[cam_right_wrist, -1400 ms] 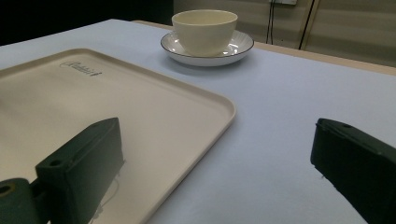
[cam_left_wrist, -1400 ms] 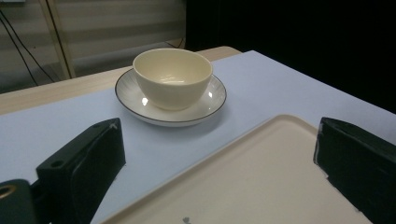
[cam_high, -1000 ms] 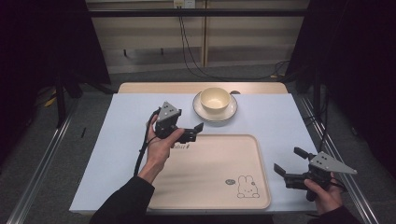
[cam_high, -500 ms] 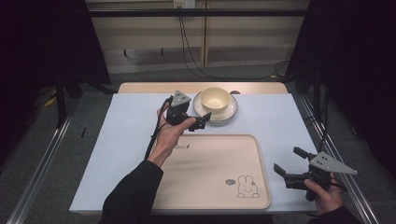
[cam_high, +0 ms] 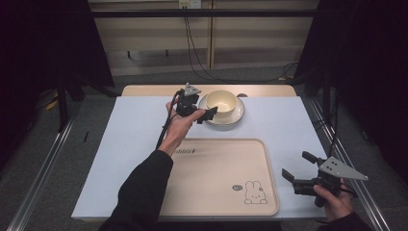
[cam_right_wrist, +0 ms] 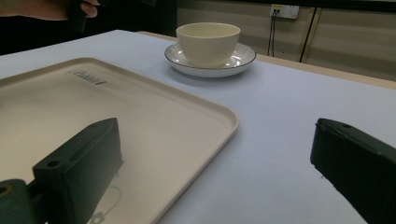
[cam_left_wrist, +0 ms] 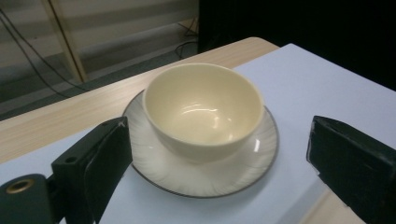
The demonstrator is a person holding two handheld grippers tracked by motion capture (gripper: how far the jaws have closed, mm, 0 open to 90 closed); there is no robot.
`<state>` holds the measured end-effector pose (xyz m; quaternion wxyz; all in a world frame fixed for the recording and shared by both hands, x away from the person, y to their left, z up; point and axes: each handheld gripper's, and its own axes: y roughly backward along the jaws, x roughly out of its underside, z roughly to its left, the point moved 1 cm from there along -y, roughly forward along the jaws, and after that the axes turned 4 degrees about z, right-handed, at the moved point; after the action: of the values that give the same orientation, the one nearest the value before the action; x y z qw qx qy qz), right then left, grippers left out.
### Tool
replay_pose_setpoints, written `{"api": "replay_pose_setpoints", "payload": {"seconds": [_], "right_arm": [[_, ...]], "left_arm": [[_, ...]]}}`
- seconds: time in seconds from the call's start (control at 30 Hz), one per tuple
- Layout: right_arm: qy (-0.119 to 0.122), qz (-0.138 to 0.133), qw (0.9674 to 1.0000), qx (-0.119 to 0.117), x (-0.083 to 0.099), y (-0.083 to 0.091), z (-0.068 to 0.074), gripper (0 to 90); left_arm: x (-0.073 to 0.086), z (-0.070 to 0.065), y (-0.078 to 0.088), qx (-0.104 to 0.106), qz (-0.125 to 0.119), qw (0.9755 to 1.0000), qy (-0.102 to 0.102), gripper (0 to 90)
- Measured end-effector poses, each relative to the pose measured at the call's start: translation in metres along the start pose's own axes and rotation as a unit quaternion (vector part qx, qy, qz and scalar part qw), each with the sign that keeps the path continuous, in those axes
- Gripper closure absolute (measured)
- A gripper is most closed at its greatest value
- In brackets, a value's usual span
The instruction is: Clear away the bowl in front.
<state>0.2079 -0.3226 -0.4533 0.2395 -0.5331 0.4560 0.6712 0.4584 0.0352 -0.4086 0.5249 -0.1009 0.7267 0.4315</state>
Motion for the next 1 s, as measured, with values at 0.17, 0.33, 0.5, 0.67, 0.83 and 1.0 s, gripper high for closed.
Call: {"api": "replay_pose_setpoints", "payload": {"seconds": [0.17, 0.33, 0.5, 0.67, 0.83, 1.0], "right_arm": [[0.001, 0.0, 1.0, 0.002, 0.0, 0.0, 0.0, 1.7], [-0.001, 0.001, 1.0, 0.002, 0.0, 0.0, 0.0, 1.7], [0.0, 0.001, 1.0, -0.001, 0.0, 0.0, 0.0, 1.7], [0.001, 0.001, 1.0, -0.001, 0.0, 0.0, 0.0, 1.7], [0.001, 0.001, 1.0, -0.001, 0.0, 0.0, 0.0, 1.7], [0.004, 0.006, 1.0, -0.001, 0.001, -0.001, 0.0, 1.7]], "left_arm": [[-0.004, 0.007, -0.017, -0.024, 0.018, 0.9995, -0.007, 8.6], [-0.007, 0.009, -0.03, -0.032, 0.025, 0.9992, 0.003, 10.4], [-0.007, 0.011, -0.043, -0.043, 0.036, 0.9984, -0.001, 12.0], [-0.007, 0.016, -0.055, -0.061, 0.046, 0.997, 0.011, 15.2], [-0.008, 0.019, -0.064, -0.064, 0.06, 0.9957, 0.029, 18.6], [-0.005, 0.022, -0.07, -0.059, 0.073, 0.994, 0.056, 22.2]]}}
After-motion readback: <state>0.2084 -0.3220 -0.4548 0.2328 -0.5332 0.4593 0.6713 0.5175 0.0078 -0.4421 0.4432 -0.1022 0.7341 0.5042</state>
